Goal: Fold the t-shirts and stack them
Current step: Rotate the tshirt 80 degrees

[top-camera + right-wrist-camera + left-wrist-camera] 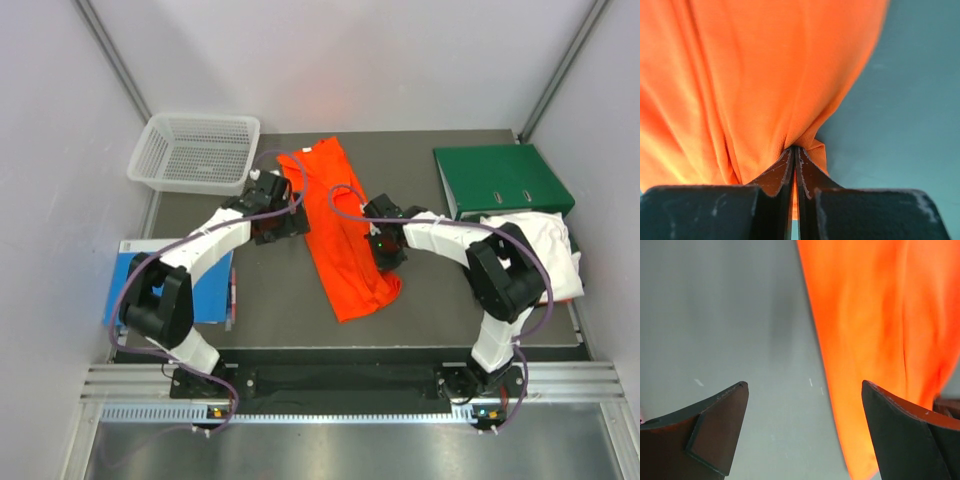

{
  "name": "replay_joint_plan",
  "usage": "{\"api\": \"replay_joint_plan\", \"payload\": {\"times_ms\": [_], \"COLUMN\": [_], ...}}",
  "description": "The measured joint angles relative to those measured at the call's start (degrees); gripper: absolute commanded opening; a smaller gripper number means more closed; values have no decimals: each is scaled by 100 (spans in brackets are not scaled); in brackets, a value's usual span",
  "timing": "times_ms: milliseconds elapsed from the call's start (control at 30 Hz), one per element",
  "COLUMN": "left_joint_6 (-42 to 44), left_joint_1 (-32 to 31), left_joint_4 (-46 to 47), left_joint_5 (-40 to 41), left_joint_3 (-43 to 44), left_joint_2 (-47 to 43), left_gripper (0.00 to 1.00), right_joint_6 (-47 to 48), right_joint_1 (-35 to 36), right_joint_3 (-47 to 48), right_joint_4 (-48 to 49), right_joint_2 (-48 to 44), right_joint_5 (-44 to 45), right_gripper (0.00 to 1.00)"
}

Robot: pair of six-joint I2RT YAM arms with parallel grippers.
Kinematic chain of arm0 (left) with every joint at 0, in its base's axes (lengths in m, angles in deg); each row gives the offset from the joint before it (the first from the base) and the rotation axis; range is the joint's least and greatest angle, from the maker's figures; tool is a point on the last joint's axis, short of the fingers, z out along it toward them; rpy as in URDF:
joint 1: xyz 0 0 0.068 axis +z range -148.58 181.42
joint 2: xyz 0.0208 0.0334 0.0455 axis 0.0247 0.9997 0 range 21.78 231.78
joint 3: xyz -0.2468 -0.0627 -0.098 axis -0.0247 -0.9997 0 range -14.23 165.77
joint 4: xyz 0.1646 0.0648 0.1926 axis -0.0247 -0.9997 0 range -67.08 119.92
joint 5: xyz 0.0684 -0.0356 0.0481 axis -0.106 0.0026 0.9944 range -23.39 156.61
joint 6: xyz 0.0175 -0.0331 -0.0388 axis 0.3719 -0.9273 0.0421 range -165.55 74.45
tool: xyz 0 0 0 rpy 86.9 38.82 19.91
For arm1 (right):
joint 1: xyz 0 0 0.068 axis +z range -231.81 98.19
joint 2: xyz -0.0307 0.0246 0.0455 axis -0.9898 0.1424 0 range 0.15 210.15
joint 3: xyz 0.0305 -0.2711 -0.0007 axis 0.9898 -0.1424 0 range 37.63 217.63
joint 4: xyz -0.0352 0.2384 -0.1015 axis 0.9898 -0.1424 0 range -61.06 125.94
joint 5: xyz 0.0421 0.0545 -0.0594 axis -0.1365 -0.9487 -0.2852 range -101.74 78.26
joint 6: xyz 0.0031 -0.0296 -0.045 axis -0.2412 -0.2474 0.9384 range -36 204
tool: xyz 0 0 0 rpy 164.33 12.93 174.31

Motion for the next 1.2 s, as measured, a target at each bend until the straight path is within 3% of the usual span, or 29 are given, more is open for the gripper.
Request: {"api": "replay_joint_plan", "payload": {"times_ms": [167, 200, 267, 300, 400, 467, 533, 767, 833, 900, 933, 1000, 1033, 1067, 1200], "left_joint_6": [-297, -365, -533, -634, -916, -1132, -1351, -1950, -2063, -2194, -2245, -2350, -2374, -2417, -2546], "left_joint_1": [-544, -643, -815, -887, -1021, -1123, -1270, -1917, -2061, -2208, -2286, -2409, -2463, -2492, -2577], "left_joint_4": [116, 164, 214, 269, 378, 485, 625, 1093, 1220, 1499, 1628, 1864, 1987, 2094, 2437], "left_joint_5": [-219, -251, -334, -363, -496, -586, -667, -804, -811, -852, -879, -935, -929, -977, -1062], "left_joint_3": [-907, -1110, -1523, -1766, -2302, -2608, -2863, -3351, -3357, -3333, -3311, -3259, -3235, -3217, -3165], "left_joint_2": [-258, -291, -411, -529, -951, -1279, -1572, -1805, -1639, -1458, -1357, -1141, -999, -881, -608], "left_gripper": [99, 99, 99, 99, 88, 80, 79, 73, 65, 56, 44, 29, 19, 0, 0], "right_joint_6": [-85, -114, -170, -238, -334, -365, -369, -376, -378, -385, -393, -435, -452, -476, -533], "right_joint_1": [350, 422, 516, 538, 581, 577, 520, 98, -125, -437, -603, -927, -1067, -1217, -1617], "right_joint_3": [-57, -74, -85, -105, -177, -186, -188, -190, -280, -507, -640, -929, -1056, -1213, -1700], "right_joint_4": [96, 118, 129, 140, 83, -13, -68, 9, 170, 343, 404, 608, 688, 807, 1097], "right_joint_2": [-11, -15, -24, -42, -197, -313, -485, -1141, -1246, -1419, -1515, -1703, -1775, -1864, -2031], "right_joint_5": [-232, -240, -310, -315, -271, -164, -57, 195, 173, 70, -22, -238, -376, -529, -1150], "right_gripper": [9, 25, 44, 58, 76, 83, 93, 96, 96, 96, 96, 97, 97, 97, 100]}}
